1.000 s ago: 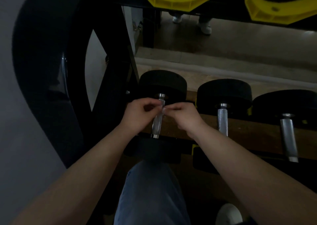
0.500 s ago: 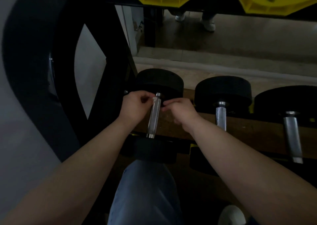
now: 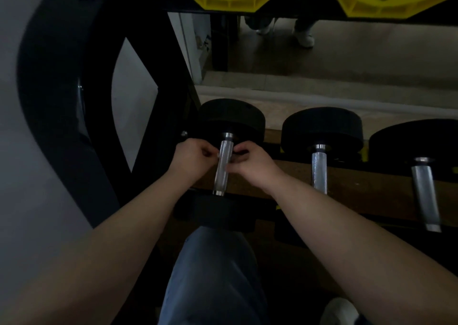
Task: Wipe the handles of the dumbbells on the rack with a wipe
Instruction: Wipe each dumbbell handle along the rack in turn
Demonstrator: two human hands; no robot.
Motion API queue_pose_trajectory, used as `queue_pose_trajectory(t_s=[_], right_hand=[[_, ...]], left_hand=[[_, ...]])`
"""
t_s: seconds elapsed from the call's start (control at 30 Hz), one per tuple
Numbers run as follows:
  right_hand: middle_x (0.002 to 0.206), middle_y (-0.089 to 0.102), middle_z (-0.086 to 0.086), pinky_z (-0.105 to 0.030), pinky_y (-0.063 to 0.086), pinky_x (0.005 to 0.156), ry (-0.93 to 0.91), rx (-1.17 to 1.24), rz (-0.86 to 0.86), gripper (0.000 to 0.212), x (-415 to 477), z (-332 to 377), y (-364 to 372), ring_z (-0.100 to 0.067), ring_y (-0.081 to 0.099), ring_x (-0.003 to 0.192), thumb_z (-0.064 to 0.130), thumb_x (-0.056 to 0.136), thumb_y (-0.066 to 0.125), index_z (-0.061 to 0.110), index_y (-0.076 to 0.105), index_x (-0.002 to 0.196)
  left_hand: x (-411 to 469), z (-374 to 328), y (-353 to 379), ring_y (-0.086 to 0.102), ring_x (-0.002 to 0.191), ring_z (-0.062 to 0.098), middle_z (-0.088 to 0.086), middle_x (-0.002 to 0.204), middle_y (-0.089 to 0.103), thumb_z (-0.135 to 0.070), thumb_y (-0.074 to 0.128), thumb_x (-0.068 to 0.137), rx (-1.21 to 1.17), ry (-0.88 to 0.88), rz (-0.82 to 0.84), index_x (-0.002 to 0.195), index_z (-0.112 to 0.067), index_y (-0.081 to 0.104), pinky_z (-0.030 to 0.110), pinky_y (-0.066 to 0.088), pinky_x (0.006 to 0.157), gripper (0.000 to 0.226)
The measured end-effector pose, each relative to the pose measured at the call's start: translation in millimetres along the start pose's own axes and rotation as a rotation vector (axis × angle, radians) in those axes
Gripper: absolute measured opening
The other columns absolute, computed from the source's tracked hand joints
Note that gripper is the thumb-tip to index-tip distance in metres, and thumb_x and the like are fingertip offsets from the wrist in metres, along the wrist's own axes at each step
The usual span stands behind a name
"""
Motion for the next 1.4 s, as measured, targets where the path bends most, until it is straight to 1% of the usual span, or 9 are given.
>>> queue_pose_trajectory(t_s=[0.17,0.3,0.47,0.6,0.8,0.97,1.1,1.3,1.4], right_hand=[[0.101,0.063,0.006,-0.024,0.045,0.065,0.027,0.044,0.018,0.062,-3,-1,1,-0.005,0.059,0.087,0.026,0.078,0.086,0.026,0.052,0.130],[0.112,0.065,0.000,-0.029,0.052,0.078,0.012,0.006,0.002,0.063,-3,-1,2,-0.015,0.063,0.098,0.032,0.075,0.086,0.028,0.054,0.129],[0.117,0.066,0.001,-0.030,0.051,0.091,0.031,0.004,-0.055,0.045,-5,0,-5,-0.015,0.062,0.107,0.025,0.088,0.074,0.025,0.060,0.130],[0.113,0.067,0.002,-0.036,0.054,0.096,0.029,0.027,-0.078,0.038,-6,2,-7,-0.016,0.064,0.104,0.026,0.088,0.072,0.026,0.064,0.125],[0.114,0.063,0.004,-0.036,0.053,0.094,0.020,0.030,-0.044,0.045,-16,0,-2,-0.016,0.060,0.106,0.026,0.086,0.074,0.027,0.062,0.129],[0.110,0.064,0.006,-0.031,0.051,0.089,0.016,0.032,-0.087,0.032,-17,1,-9,-0.015,0.061,0.106,0.023,0.091,0.065,0.025,0.068,0.123],[0.116,0.066,0.003,-0.040,0.055,0.095,0.034,0.039,-0.123,0.033,-18,-2,-19,-0.017,0.061,0.107,0.022,0.093,0.060,0.027,0.068,0.124],[0.106,0.068,0.006,-0.033,0.051,0.091,0.007,0.026,-0.079,0.022,-14,2,-8,-0.014,0.061,0.103,0.020,0.093,0.062,0.026,0.073,0.111],[0.101,0.069,0.005,-0.035,0.054,0.086,0.024,0.028,-0.079,0.018,-13,2,-6,-0.016,0.063,0.097,0.022,0.093,0.061,0.027,0.073,0.106]], left_hand=[[-25,6,1,0.063,0.077,-0.005,-0.018,0.075,0.068,-0.026,0.083,0.077,0.068,0.013,0.240,0.076,-0.035,0.073,0.002,0.044,0.065,0.013],[-25,-19,-4,0.060,0.067,-0.011,-0.016,0.076,0.069,-0.020,0.082,0.076,0.057,0.163,0.068,0.084,-0.027,0.076,0.000,0.042,0.065,0.012],[-2,-42,-8,0.068,0.082,0.010,0.000,0.091,0.073,-0.020,0.075,0.084,0.149,0.308,-0.065,0.097,-0.020,0.077,0.029,0.057,0.082,0.014],[-1,-45,-9,0.063,0.082,0.005,-0.001,0.096,0.071,-0.021,0.074,0.085,0.195,0.371,-0.092,0.099,-0.021,0.077,0.016,0.050,0.080,0.014],[-30,-27,6,0.061,0.075,-0.004,-0.014,0.084,0.070,-0.023,0.081,0.078,0.287,0.346,0.302,0.093,-0.028,0.079,0.005,0.046,0.072,0.016],[-7,-66,7,0.064,0.085,0.014,0.001,0.091,0.070,-0.021,0.076,0.083,0.346,0.522,0.077,0.096,-0.021,0.079,0.029,0.052,0.080,0.013],[0,-70,4,0.064,0.089,0.022,0.009,0.098,0.068,-0.018,0.071,0.087,0.365,0.540,-0.068,0.101,-0.016,0.078,0.033,0.053,0.079,0.016],[-34,-51,19,0.061,0.075,-0.001,-0.011,0.085,0.070,-0.024,0.080,0.078,0.477,0.593,0.432,0.092,-0.028,0.080,0.010,0.045,0.071,0.014],[-32,-55,21,0.058,0.071,-0.004,-0.010,0.083,0.071,-0.023,0.080,0.077,0.457,0.604,0.433,0.090,-0.028,0.080,0.009,0.044,0.069,0.014]])
Point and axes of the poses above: each hand's wrist, its own x-axis towards the middle knuckle, its own y-axis out of the palm, z = x × y, the point moved 8 cm from there along x, towards the middle knuckle
